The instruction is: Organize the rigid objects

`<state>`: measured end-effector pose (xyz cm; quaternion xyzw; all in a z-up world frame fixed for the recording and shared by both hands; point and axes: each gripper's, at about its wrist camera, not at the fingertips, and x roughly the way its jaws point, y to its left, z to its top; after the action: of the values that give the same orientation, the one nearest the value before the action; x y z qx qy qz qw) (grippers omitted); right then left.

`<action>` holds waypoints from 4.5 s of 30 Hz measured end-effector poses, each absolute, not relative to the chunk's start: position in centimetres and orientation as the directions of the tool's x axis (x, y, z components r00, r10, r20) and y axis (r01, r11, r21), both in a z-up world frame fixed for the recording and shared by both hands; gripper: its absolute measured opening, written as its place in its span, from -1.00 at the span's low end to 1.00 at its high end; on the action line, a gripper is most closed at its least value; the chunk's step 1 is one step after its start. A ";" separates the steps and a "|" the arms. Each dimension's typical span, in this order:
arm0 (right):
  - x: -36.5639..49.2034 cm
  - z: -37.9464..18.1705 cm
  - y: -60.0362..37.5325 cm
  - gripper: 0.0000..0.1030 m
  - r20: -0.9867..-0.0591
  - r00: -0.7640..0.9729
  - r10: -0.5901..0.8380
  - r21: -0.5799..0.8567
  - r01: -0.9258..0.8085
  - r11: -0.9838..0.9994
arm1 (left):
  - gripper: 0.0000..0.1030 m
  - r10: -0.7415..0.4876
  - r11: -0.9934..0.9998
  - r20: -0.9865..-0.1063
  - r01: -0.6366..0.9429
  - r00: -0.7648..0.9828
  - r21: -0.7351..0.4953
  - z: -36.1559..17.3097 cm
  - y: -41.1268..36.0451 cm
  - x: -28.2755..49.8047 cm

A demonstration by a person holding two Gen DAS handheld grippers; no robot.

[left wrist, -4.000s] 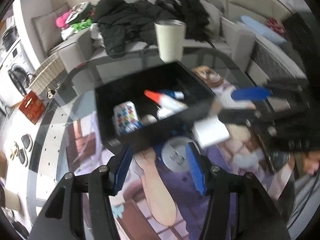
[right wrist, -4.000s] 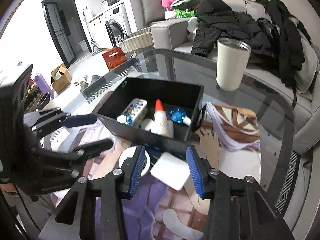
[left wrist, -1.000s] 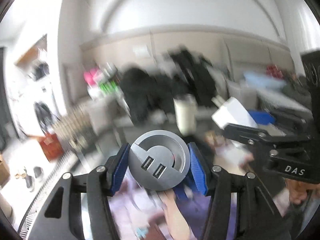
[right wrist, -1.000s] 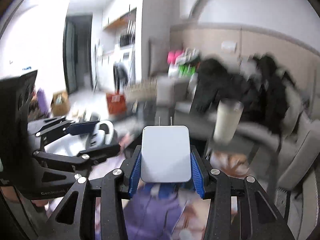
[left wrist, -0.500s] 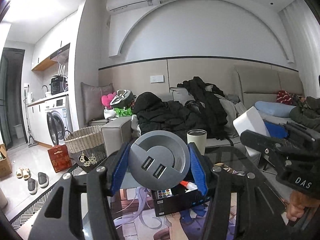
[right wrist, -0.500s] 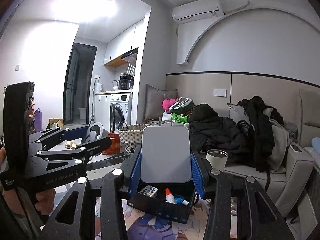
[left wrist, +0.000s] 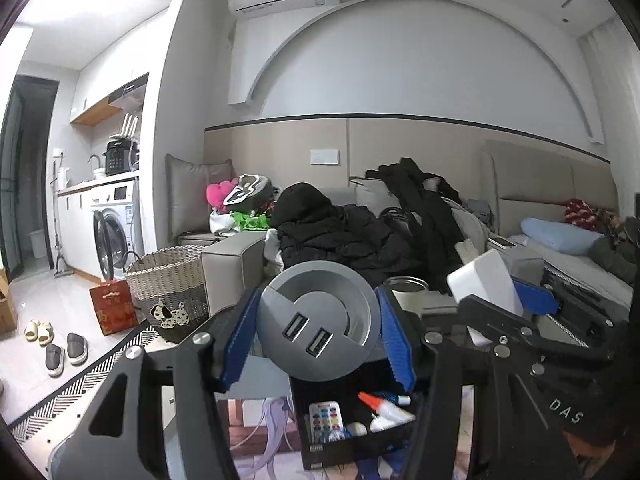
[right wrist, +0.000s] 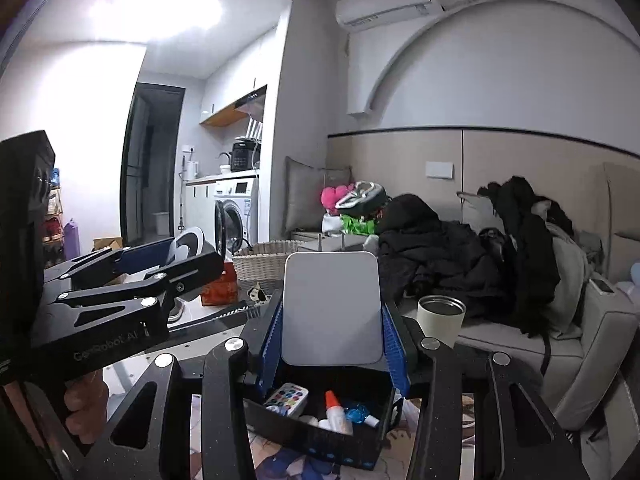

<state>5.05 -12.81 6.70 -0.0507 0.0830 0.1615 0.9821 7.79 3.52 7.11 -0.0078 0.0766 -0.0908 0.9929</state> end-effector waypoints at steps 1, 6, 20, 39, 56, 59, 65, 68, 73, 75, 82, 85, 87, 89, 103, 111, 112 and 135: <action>5.8 6.6 -12.8 -0.14 -0.176 0.938 0.298 -0.071 -0.314 0.947 | 0.11 -0.176 0.984 -0.158 0.173 0.972 -0.035 7.1 3.5 8.6; 8.5 6.7 -12.3 -0.14 -0.154 0.952 0.264 -0.086 -0.279 0.956 | 0.11 -0.139 0.989 -0.180 0.128 0.974 -0.072 6.6 3.4 11.8; 12.4 5.4 -12.0 -0.14 -0.258 0.932 0.254 -0.041 -0.273 0.961 | 0.11 -0.138 0.990 -0.376 0.115 0.916 -0.083 4.6 2.5 16.6; 19.9 -3.3 -12.0 -0.14 -0.724 0.636 0.268 0.102 -0.285 0.953 | 0.10 -0.162 0.985 -0.738 0.154 0.656 -0.078 -3.3 -0.2 21.7; 18.7 -4.9 -12.4 -0.14 -0.801 0.530 0.276 0.114 -0.318 0.941 | 0.15 -0.194 0.972 -0.796 0.219 0.573 -0.080 -4.8 -0.5 20.2; 18.6 -4.8 -12.3 -0.10 -0.803 0.527 0.280 0.121 -0.315 0.941 | 0.17 -0.207 0.972 -0.800 0.210 0.563 -0.104 -4.9 -0.1 20.1; 18.6 -5.0 -12.3 -0.09 -0.806 0.512 0.296 0.120 -0.349 0.930 | 0.18 -0.223 0.971 -0.815 0.197 0.535 -0.136 -4.8 0.2 18.6; 18.2 -4.9 -12.6 -0.07 -0.809 0.496 0.316 0.146 -0.350 0.925 | 0.22 -0.202 0.971 -0.807 0.221 0.555 -0.092 -4.6 -0.1 17.8; 17.7 -4.7 -12.7 0.02 -0.805 0.511 0.301 0.125 -0.351 0.928 | 0.39 -0.152 0.978 -0.794 0.205 0.589 -0.035 -4.4 -0.3 17.5; 17.4 -4.4 -13.0 0.20 -0.800 0.517 0.304 0.131 -0.343 0.930 | 0.42 -0.152 0.980 -0.786 0.197 0.600 -0.039 -4.0 -0.2 17.4; 16.4 -3.0 -13.7 0.40 -0.774 0.550 0.315 0.144 -0.332 0.932 | 0.49 -0.129 0.984 -0.741 0.179 0.660 -0.012 -2.5 -0.3 16.5; 15.9 -2.4 -13.7 0.40 -0.760 0.568 0.315 0.142 -0.328 0.934 | 0.50 -0.124 0.985 -0.726 0.171 0.677 -0.009 -2.0 -0.3 16.2; 15.7 -1.9 -13.8 0.40 -0.753 0.574 0.322 0.143 -0.335 0.931 | 0.50 -0.127 0.986 -0.718 0.168 0.684 -0.014 -1.7 -0.3 16.1; 15.2 -1.5 -13.9 0.40 -0.741 0.590 0.321 0.141 -0.332 0.933 | 0.50 -0.119 0.987 -0.710 0.158 0.694 -0.011 -1.5 -0.2 16.0; 14.5 -0.8 -13.9 0.56 -0.730 0.610 0.309 0.125 -0.325 0.937 | 0.70 -0.074 0.994 -0.699 0.113 0.711 0.010 -1.3 -0.1 15.6; 13.6 0.0 -14.0 0.56 -0.687 0.653 0.319 0.126 -0.326 0.937 | 0.70 -0.072 0.996 -0.585 0.090 0.808 0.001 0.3 0.4 13.7; 13.3 0.4 -14.0 0.56 -0.668 0.672 0.320 0.119 -0.328 0.937 | 0.70 -0.068 0.996 -0.561 0.086 0.825 0.006 0.7 0.5 13.3; 5.7 5.6 -14.4 0.89 -0.249 0.915 0.318 0.014 -0.325 0.946 | 0.94 -0.060 0.998 -0.284 0.057 0.957 -0.021 4.6 0.9 7.4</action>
<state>5.72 -14.37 5.57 -0.0139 0.1248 0.1644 0.9784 7.42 0.93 4.58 -0.0063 0.1438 -0.0295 0.9891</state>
